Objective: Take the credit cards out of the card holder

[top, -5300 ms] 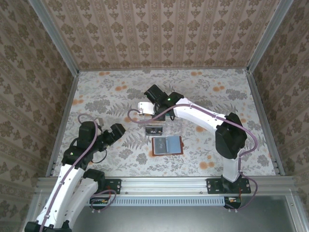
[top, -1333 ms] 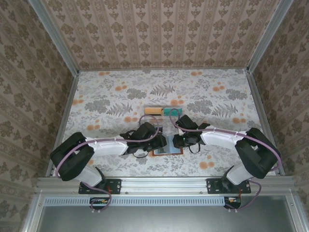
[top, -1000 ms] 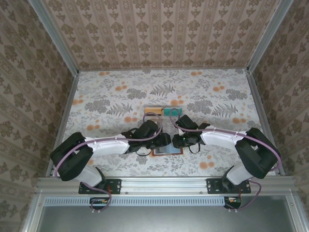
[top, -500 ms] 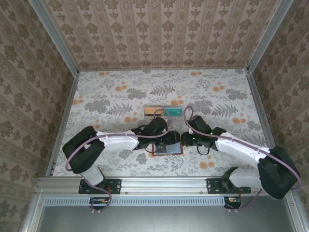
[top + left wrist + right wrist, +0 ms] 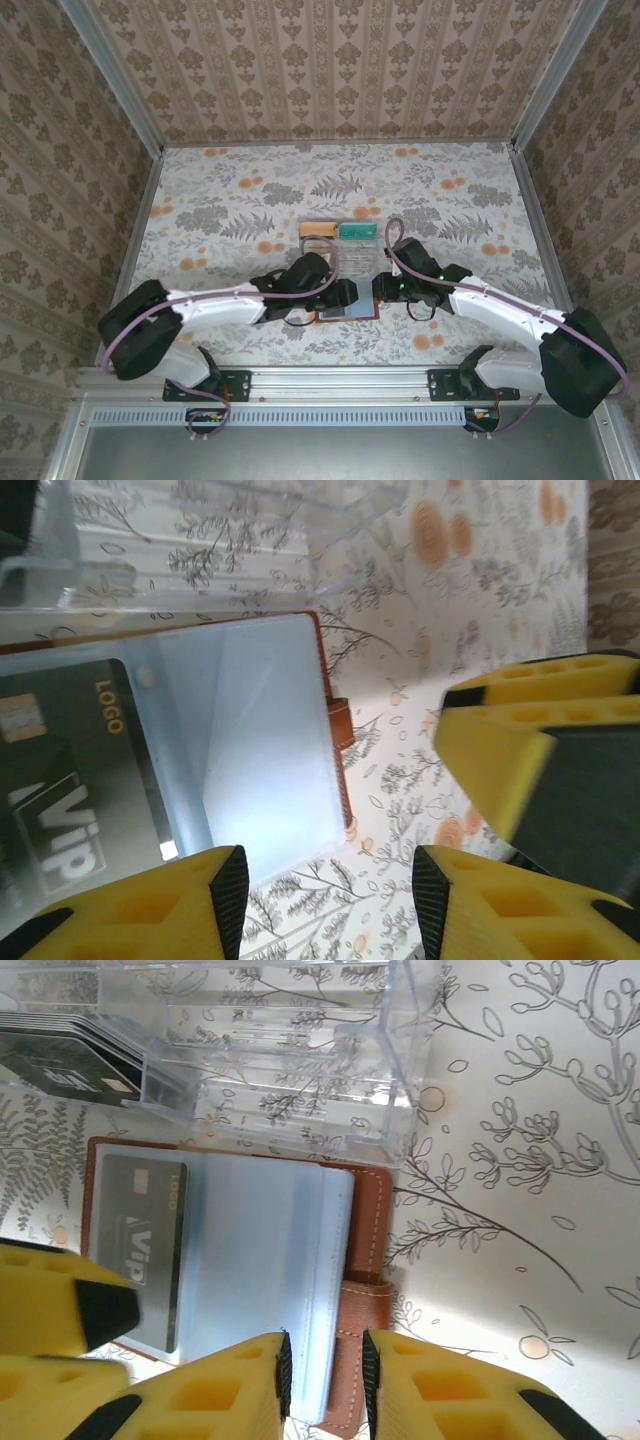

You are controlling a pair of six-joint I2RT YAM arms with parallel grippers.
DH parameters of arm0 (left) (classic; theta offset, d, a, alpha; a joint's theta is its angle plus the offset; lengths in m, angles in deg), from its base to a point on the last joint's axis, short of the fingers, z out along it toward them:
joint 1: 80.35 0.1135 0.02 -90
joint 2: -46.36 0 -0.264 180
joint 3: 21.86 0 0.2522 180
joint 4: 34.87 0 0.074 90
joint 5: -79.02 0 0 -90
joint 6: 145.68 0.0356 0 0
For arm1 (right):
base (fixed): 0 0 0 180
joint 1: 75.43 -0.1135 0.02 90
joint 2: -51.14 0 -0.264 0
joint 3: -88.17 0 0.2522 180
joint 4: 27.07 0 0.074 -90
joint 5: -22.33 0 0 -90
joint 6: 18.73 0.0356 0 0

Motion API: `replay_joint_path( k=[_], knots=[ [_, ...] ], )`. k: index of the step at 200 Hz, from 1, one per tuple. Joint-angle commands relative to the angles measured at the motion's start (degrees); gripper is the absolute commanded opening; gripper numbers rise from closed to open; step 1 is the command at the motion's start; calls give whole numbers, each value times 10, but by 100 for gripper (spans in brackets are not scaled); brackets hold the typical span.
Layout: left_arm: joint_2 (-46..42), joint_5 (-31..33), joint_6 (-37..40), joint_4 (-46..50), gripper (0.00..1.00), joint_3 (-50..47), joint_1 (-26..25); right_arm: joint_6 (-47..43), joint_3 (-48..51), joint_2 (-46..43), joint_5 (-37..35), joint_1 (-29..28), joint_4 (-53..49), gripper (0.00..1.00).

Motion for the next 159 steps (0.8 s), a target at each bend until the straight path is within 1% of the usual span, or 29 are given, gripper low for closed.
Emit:
replay_joint_path(
  k=[1,10,27,49,60,106,159],
  knots=[
    [-54,41,-4,48,49,-43,8,15,-33,15,22,-13,12,29],
    [-78,53,-7,58,48,-59,11,15,-42,23,28,-20,16,29],
    [-115,69,-13,78,40,-82,18,24,-53,45,50,-30,33,29],
    [-130,65,-12,86,10,-95,33,44,-58,79,83,-39,64,25],
    [-126,61,-9,84,0,-95,38,57,-57,95,95,-41,83,25],
    [-78,44,2,57,0,-82,53,94,-55,150,133,-45,127,24],
    [-21,27,9,47,0,-63,58,106,-57,190,152,-49,137,25]
  ],
)
